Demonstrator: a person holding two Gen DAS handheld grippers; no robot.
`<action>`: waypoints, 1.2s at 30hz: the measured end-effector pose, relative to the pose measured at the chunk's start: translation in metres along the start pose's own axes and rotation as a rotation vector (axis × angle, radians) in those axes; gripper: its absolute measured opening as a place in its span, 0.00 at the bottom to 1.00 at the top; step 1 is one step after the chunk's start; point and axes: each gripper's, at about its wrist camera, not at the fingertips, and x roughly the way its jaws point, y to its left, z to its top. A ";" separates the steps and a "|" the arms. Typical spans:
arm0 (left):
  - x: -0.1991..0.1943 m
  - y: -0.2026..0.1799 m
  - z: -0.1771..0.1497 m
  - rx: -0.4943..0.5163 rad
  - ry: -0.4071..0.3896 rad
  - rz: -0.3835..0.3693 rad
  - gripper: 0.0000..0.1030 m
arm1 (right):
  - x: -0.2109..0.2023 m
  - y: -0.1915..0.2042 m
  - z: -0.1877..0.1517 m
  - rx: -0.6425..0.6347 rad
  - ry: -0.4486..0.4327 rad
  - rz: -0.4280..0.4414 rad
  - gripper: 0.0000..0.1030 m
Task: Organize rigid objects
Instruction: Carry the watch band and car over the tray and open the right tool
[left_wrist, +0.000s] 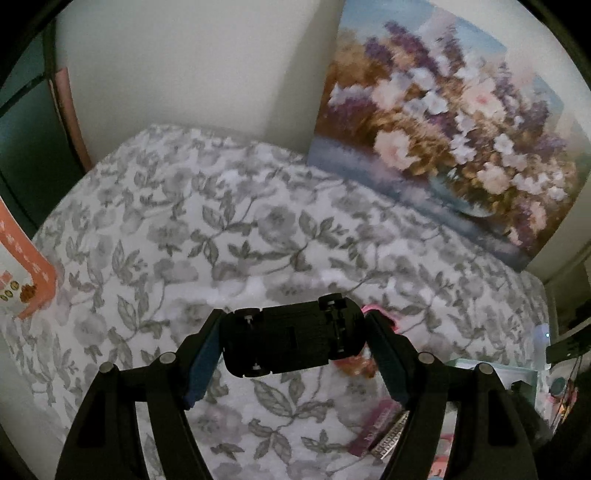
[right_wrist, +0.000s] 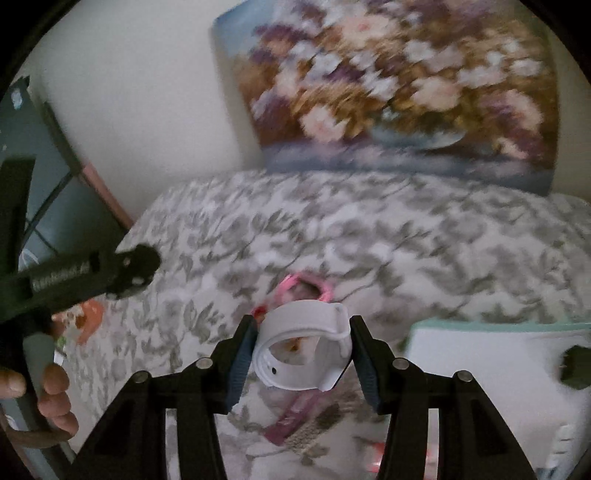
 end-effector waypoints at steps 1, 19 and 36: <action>-0.005 -0.004 0.000 0.007 -0.013 -0.002 0.75 | -0.007 -0.007 0.003 0.011 -0.010 -0.016 0.52; -0.038 -0.083 -0.014 0.142 -0.053 -0.076 0.75 | -0.111 -0.133 0.010 0.226 -0.129 -0.217 0.52; -0.013 -0.169 -0.056 0.304 0.068 -0.144 0.75 | -0.108 -0.171 -0.006 0.273 -0.079 -0.252 0.52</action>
